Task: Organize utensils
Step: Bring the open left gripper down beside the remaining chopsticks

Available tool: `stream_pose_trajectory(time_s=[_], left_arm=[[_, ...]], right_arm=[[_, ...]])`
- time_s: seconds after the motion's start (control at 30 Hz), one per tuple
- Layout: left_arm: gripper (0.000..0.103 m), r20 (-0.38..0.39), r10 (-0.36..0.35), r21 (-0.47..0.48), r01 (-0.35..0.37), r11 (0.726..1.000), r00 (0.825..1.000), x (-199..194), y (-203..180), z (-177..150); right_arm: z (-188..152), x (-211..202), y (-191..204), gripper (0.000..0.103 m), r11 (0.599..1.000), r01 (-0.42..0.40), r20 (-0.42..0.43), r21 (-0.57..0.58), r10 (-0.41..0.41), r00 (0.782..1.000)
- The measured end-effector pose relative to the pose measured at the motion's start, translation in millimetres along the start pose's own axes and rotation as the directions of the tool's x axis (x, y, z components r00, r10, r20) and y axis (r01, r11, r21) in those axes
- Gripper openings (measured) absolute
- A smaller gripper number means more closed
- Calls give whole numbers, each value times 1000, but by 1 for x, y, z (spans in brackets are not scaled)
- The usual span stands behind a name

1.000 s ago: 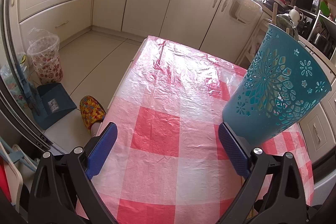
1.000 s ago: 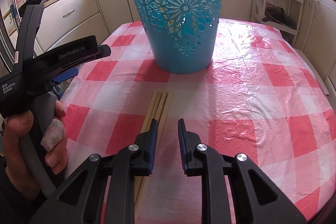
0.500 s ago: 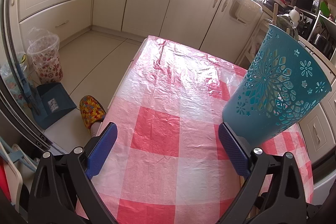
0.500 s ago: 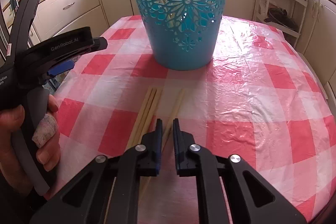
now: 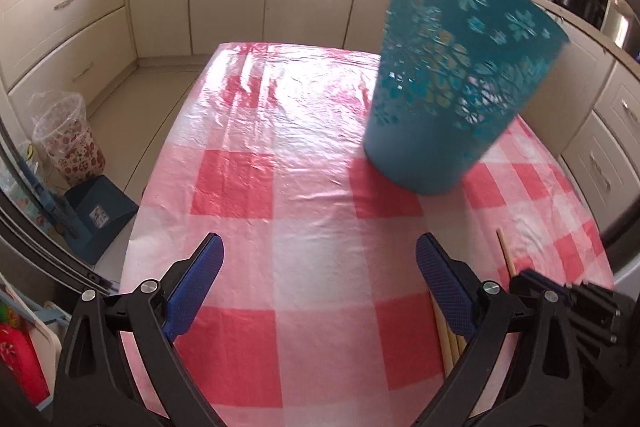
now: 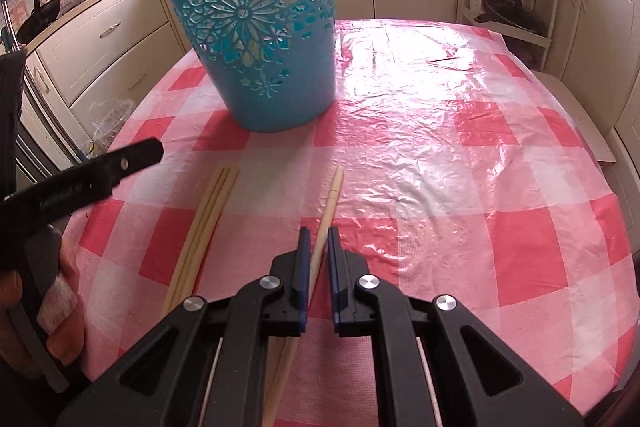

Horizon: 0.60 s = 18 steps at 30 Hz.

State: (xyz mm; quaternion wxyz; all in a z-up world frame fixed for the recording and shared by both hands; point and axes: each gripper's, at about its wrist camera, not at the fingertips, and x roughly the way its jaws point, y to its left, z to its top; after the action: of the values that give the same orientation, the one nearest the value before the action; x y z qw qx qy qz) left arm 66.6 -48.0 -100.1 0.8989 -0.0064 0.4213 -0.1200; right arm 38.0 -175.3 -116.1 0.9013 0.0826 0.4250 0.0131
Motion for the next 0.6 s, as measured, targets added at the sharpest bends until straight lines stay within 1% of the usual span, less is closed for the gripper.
stream_pose_trajectory(time_s=[0.1, 0.23, 0.47, 0.6], left_arm=[[93, -35, 19, 56, -17, 998, 999, -1, -15, -7], [93, -78, 40, 78, -34, 996, 996, 2, -22, -10], [93, -85, 41, 124, -30, 992, 996, 3, -28, -11], [93, -108, 37, 141, -22, 990, 993, 8, -31, -10]], right_arm=[[0, -1, -3, 9, 1000, -18, 1, 15, 18, 1000], [0, -2, -4, 9, 999, -29, 2, 21, 29, 1000], [-1, -2, -6, 9, 999, -35, 6, 17, 35, 999], [-1, -2, -6, 9, 999, -34, 6, 17, 34, 999]])
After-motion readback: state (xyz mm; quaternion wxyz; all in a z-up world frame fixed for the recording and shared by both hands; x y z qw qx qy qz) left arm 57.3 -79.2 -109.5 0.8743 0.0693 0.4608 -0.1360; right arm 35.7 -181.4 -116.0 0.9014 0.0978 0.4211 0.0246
